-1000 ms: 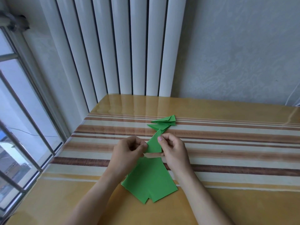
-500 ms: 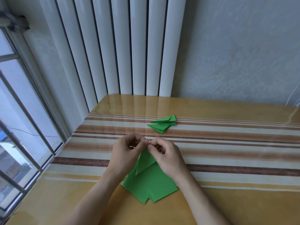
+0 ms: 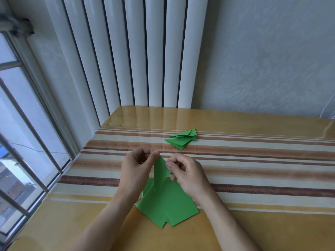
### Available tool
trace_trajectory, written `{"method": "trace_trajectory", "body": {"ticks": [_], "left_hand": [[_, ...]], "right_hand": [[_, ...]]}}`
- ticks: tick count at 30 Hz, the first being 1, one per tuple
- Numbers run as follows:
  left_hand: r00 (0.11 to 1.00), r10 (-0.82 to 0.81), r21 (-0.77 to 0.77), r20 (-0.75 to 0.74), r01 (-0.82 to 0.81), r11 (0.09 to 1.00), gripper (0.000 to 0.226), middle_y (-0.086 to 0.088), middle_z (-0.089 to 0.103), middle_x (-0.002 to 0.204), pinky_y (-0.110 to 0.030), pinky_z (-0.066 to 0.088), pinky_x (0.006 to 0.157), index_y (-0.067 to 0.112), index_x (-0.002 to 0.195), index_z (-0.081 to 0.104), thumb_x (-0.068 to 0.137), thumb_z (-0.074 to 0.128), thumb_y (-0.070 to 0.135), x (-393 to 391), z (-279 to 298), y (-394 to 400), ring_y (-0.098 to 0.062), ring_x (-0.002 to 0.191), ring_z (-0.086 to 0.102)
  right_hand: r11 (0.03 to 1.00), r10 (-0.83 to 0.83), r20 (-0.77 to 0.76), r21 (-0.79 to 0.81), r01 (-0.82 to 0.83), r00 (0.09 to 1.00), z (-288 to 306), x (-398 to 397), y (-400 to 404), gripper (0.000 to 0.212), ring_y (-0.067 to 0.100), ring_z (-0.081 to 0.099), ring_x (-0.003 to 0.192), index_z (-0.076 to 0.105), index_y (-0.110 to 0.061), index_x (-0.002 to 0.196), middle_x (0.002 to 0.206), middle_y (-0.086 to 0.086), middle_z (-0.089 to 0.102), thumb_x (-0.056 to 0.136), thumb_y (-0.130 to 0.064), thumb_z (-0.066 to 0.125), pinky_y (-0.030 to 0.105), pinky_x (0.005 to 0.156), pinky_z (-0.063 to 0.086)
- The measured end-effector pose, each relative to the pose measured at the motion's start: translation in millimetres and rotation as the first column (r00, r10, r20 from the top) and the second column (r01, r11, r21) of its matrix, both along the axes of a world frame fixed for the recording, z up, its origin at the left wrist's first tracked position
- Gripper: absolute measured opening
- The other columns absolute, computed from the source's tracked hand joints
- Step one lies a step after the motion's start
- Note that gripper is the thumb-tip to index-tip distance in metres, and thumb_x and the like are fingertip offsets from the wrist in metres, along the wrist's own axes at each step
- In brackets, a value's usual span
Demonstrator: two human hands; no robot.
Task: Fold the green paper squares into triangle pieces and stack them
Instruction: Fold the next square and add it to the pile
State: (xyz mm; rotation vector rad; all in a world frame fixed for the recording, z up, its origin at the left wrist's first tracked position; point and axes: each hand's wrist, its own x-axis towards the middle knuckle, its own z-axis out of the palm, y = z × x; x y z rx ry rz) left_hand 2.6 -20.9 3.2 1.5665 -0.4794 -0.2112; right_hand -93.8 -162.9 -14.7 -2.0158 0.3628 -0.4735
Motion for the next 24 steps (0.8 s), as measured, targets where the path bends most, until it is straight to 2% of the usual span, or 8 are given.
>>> {"method": "trace_trajectory", "body": {"ticks": [3,5,8,12,15,17,20,24], "left_hand": [[0.996,-0.09,0.093,0.002,0.089,0.992,0.018,-0.008,0.076,0.077,-0.031,0.052,0.064,0.017,0.085,0.078,0.093,0.075,0.032,0,-4,-1,-0.015,0.066,0.065],[0.989,-0.149,0.194,0.004,0.145,0.97,0.023,-0.011,0.075,0.074,-0.034,0.047,0.061,0.018,0.082,0.08,0.094,0.074,0.037,-1,-8,-2,-0.021,0.059,0.062],[0.986,-0.159,0.275,0.057,0.137,0.952,0.024,-0.005,0.073,0.064,-0.024,0.043,0.054,0.018,0.078,0.08,0.096,0.072,0.032,-2,-9,-2,-0.008,0.048,0.056],[0.989,-0.099,0.301,0.112,0.061,0.952,0.02,0.002,0.069,0.057,-0.015,0.039,0.049,0.02,0.079,0.079,0.095,0.073,0.03,2,-8,-1,-0.002,0.046,0.052],[0.989,-0.089,0.306,0.117,0.049,0.951,0.019,-0.003,0.073,0.066,-0.033,0.046,0.056,0.023,0.08,0.078,0.095,0.073,0.034,7,-13,0,-0.019,0.055,0.058],[0.989,-0.098,0.301,0.106,0.063,0.952,0.02,-0.007,0.074,0.071,-0.037,0.048,0.059,0.023,0.08,0.077,0.096,0.072,0.035,8,-15,-1,-0.029,0.06,0.06],[0.992,-0.077,0.297,0.102,0.044,0.954,0.021,-0.008,0.071,0.07,-0.034,0.044,0.057,0.023,0.083,0.075,0.098,0.069,0.035,7,-15,-2,-0.014,0.057,0.055],[0.995,-0.043,0.298,0.086,0.016,0.955,0.021,0.0,0.073,0.077,-0.027,0.049,0.055,0.02,0.093,0.072,0.102,0.06,0.035,5,-13,-3,-0.01,0.057,0.058]], "right_hand": [[0.998,-0.053,0.029,0.044,0.052,0.998,0,0,-2,0.015,0.0,0.064,0.062,0.071,-0.021,0.09,0.064,-0.012,0.064,0.103,-0.022,0.065,0.017,0.059,0.046],[0.99,-0.106,0.052,0.102,0.1,0.993,0,0,-5,0.013,0.0,0.065,0.06,0.071,-0.019,0.091,0.065,-0.017,0.065,0.103,-0.019,0.065,0.016,0.056,0.045],[0.975,-0.189,0.077,0.134,0.177,0.979,-1,1,-9,0.01,0.002,0.064,0.059,0.071,-0.021,0.093,0.065,-0.008,0.067,0.102,-0.021,0.066,0.019,0.056,0.046],[0.972,-0.135,0.05,0.199,0.122,0.99,-3,1,-7,0.008,0.004,0.064,0.061,0.072,-0.022,0.095,0.069,-0.003,0.07,0.101,-0.02,0.067,0.022,0.058,0.048],[0.965,-0.113,0.023,0.243,0.104,0.993,-3,1,-6,0.007,0.006,0.062,0.059,0.072,-0.019,0.098,0.075,0.005,0.074,0.101,-0.016,0.067,0.022,0.058,0.048],[0.958,-0.106,0.024,0.269,0.096,0.994,-3,1,-7,0.006,0.009,0.062,0.059,0.072,-0.016,0.099,0.078,0.009,0.076,0.1,-0.013,0.068,0.023,0.059,0.049],[0.948,-0.127,0.031,0.298,0.112,0.991,-2,2,-9,0.004,0.01,0.063,0.058,0.07,-0.014,0.099,0.078,0.01,0.076,0.099,-0.01,0.069,0.023,0.057,0.049],[0.936,-0.277,0.078,0.248,0.251,0.958,-5,2,-15,0.009,0.014,0.069,0.061,0.066,-0.015,0.094,0.072,0.002,0.075,0.098,-0.009,0.069,0.026,0.058,0.054]]}}
